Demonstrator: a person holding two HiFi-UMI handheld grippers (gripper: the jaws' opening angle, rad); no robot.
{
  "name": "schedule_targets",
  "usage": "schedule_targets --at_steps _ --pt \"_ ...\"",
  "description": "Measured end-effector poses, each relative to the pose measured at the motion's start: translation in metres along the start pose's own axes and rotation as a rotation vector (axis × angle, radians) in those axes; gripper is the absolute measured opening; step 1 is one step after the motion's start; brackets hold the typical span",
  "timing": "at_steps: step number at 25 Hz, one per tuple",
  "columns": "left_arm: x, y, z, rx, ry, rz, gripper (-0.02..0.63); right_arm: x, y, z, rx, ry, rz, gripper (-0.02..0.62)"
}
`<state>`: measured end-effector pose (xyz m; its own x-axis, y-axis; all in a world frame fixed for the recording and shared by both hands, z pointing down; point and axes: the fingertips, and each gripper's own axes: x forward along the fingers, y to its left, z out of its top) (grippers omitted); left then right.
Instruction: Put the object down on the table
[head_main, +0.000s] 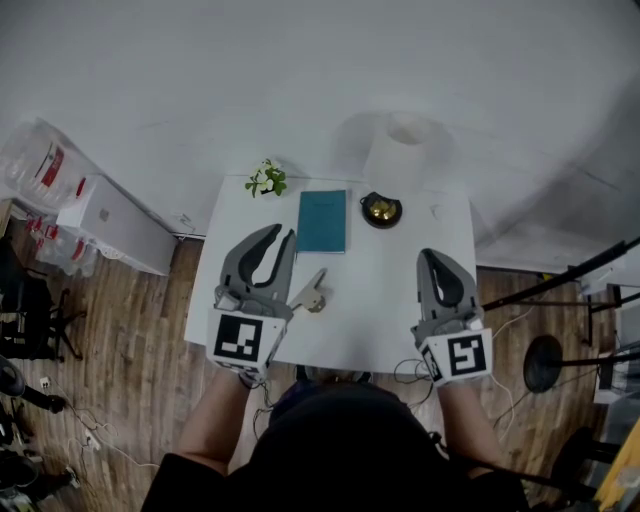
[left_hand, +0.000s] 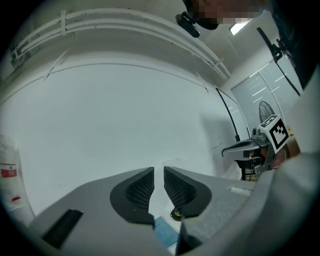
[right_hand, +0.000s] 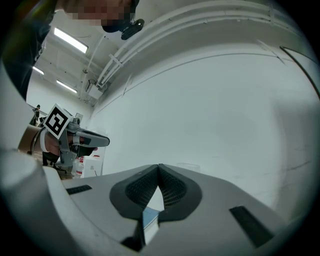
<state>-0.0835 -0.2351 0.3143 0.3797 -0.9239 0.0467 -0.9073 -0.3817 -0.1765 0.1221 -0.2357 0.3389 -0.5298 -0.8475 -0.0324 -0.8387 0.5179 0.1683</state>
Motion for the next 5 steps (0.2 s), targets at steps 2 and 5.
schedule_targets --at_steps 2,5 --pt "0.0028 -0.0037 0.0002 0.003 0.0 0.003 0.06 -0.0008 -0.0048 -0.0007 -0.003 -0.005 0.001 0.003" --pt "0.006 -0.0101 0.0 0.002 -0.001 0.007 0.06 -0.0041 -0.0113 -0.0042 0.002 -0.003 0.001 0.003"
